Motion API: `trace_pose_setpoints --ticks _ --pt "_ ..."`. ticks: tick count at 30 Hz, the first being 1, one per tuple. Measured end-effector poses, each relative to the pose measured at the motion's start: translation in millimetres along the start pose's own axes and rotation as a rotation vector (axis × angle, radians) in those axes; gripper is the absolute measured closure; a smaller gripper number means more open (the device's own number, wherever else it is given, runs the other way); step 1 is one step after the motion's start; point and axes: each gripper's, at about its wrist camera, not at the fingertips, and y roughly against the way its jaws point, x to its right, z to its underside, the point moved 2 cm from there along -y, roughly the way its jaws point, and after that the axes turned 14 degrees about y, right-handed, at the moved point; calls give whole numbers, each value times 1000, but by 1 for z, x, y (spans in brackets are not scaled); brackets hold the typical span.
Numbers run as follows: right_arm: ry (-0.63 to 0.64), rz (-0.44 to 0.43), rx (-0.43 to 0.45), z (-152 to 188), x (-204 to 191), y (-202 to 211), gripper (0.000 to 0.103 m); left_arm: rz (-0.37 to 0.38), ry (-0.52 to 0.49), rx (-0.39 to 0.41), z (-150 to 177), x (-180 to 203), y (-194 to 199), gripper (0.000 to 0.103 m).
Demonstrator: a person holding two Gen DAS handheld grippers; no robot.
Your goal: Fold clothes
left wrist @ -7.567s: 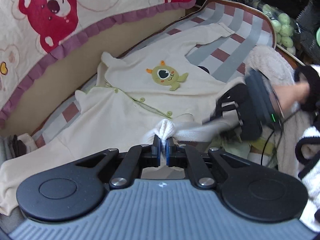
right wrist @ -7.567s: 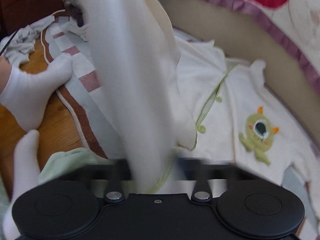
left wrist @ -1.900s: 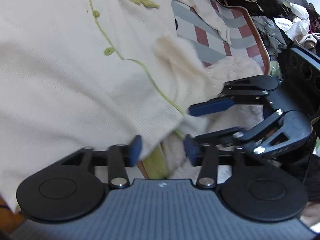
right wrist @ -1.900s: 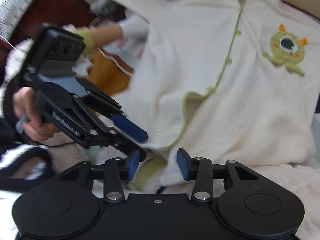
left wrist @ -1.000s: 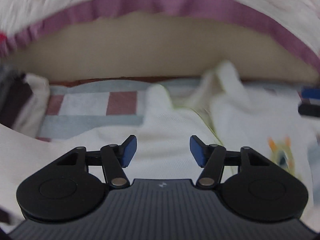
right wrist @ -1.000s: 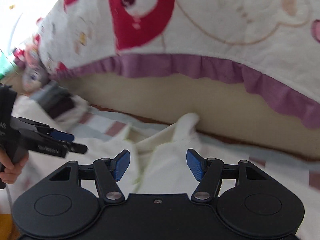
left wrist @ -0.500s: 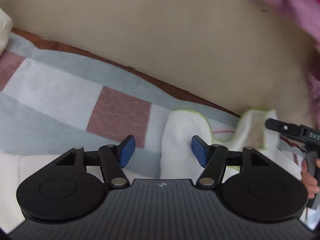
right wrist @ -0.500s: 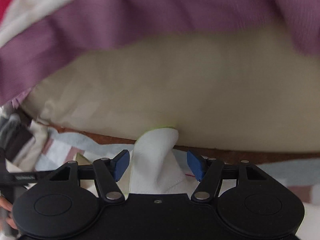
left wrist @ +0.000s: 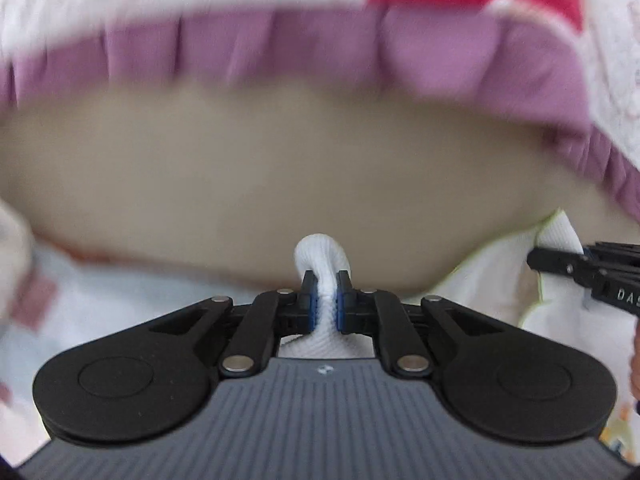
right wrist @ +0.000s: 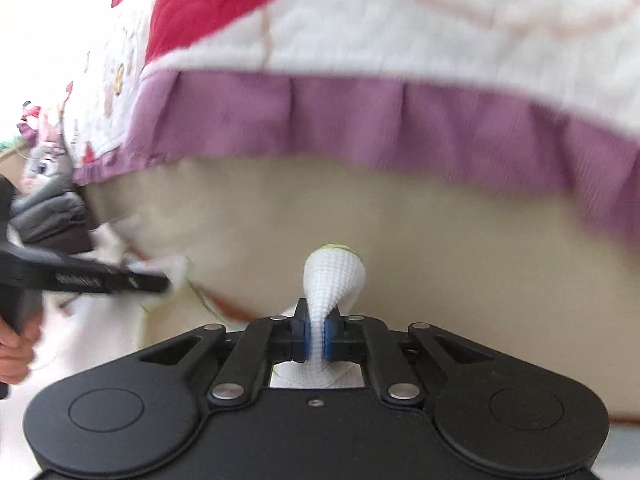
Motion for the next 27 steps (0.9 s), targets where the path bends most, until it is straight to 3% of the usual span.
trace_pose_setpoints --ticks 2,5,8,9,10,12,13,14,17,21,23,27 --pt "-1 34 2 -1 4 -6 95 -16 -29 67 5 9 -2 95" --pt "2 63 36 1 3 -5 95 -104 -50 161 14 14 -7 94" --pt "-24 43 8 6 2 -11 88 -180 -56 40 27 12 -37 87" --pt "-35 31 -39 7 2 -16 67 -186 -21 -38 30 7 -46 87" --pt "-65 17 -83 8 5 -16 56 -190 32 -107 31 1 -51 85" --pt "-154 -12 -129 10 14 -5 47 -163 112 -135 31 -7 -39 70" --pt "-214 -28 -122 12 21 7 43 -147 150 -143 31 -10 -32 49" --pt "-250 -24 -133 13 30 19 35 -135 167 -126 31 -12 -22 37" --pt "-307 29 -202 16 56 56 33 -48 176 -101 34 -7 4 38" --pt "-298 213 -395 27 82 104 33 147 196 -135 44 17 26 46" --pt "-343 267 -427 37 88 132 33 228 187 -154 50 38 25 46" --pt "-569 284 -453 71 107 174 33 242 170 -255 56 79 -8 42"
